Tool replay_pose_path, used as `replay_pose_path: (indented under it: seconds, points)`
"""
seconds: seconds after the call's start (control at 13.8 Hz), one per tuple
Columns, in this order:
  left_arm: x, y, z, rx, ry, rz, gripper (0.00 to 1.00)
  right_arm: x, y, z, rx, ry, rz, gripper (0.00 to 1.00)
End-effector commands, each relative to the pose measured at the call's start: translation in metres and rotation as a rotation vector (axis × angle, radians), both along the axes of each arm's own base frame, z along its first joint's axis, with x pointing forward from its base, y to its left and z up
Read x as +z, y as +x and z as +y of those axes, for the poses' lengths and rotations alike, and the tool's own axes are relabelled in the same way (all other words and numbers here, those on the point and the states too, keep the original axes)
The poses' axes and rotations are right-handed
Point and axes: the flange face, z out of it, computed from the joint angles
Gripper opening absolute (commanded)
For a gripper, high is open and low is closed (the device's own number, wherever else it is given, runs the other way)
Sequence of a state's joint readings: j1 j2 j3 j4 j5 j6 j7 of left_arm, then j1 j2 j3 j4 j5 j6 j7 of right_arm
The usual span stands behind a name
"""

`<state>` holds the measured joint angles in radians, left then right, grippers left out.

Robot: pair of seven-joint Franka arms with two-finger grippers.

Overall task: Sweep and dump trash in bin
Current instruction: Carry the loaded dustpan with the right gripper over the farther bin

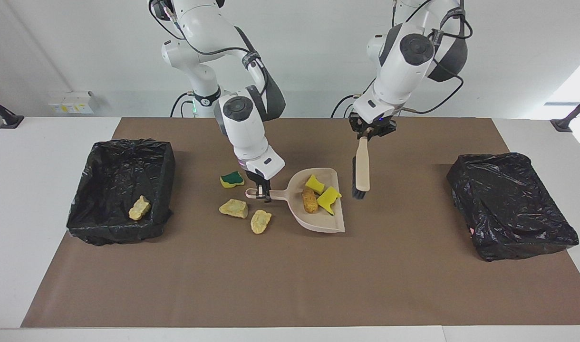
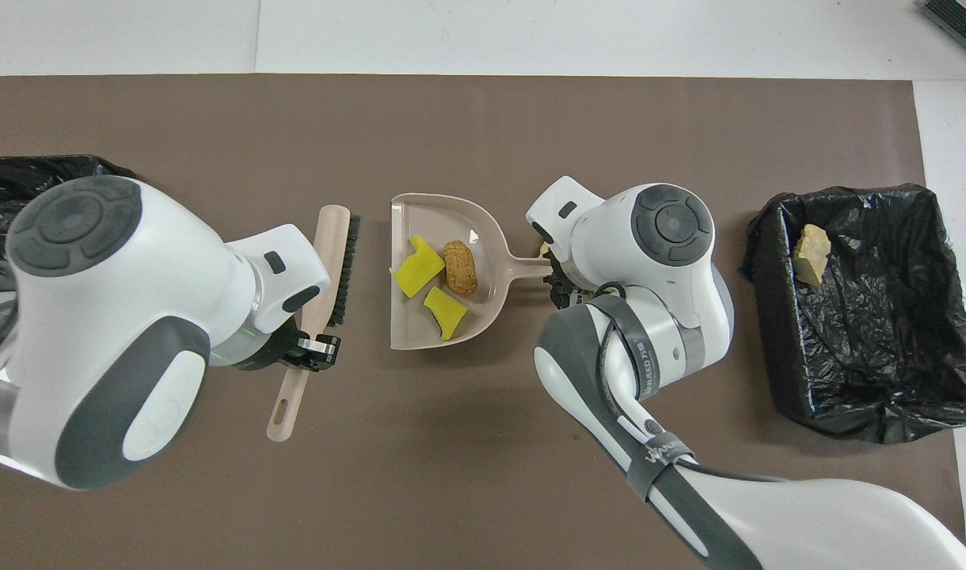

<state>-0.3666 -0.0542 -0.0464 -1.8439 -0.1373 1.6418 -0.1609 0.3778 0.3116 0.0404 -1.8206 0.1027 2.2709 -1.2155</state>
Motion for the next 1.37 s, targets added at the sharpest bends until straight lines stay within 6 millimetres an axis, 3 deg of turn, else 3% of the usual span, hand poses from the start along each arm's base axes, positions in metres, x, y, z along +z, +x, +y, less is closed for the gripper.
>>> replay_pose_path:
  seconds: [0.0,0.14,0.43,0.51,0.72,0.94,1.16,1.23,1.3]
  points:
    - [0.020,-0.007,0.011,0.009,0.019,0.021,0.00,0.020,0.006,-0.017,0.013,0.017,0.015,0.00]
    - [0.026,-0.016,0.016,0.010,0.029,0.042,0.00,0.042,0.017,-0.034,-0.008,0.010,0.034,0.00]
    - [0.016,-0.036,0.013,0.061,0.047,0.051,0.00,0.087,0.035,-0.090,-0.065,-0.007,0.070,0.00]
    - [0.017,-0.040,0.013,0.076,0.044,0.038,0.00,0.093,0.040,-0.112,-0.059,-0.011,0.077,0.00]
    - [0.003,-0.065,0.001,0.078,0.025,-0.006,0.00,0.099,0.051,-0.201,-0.046,-0.019,0.093,0.00]
    - [-0.019,-0.084,-0.023,0.090,0.025,-0.029,0.00,0.107,0.052,-0.272,-0.007,-0.081,0.064,0.00]
    - [-0.042,-0.107,-0.064,0.152,0.018,-0.027,0.00,0.120,0.044,-0.347,0.037,-0.147,0.042,0.00]
    - [-0.058,-0.115,-0.079,0.170,0.021,-0.033,0.00,0.123,0.039,-0.371,0.059,-0.162,0.038,0.00]
    - [-0.080,-0.123,-0.095,0.175,0.035,-0.024,0.00,0.138,0.029,-0.396,0.084,-0.209,0.025,0.00]
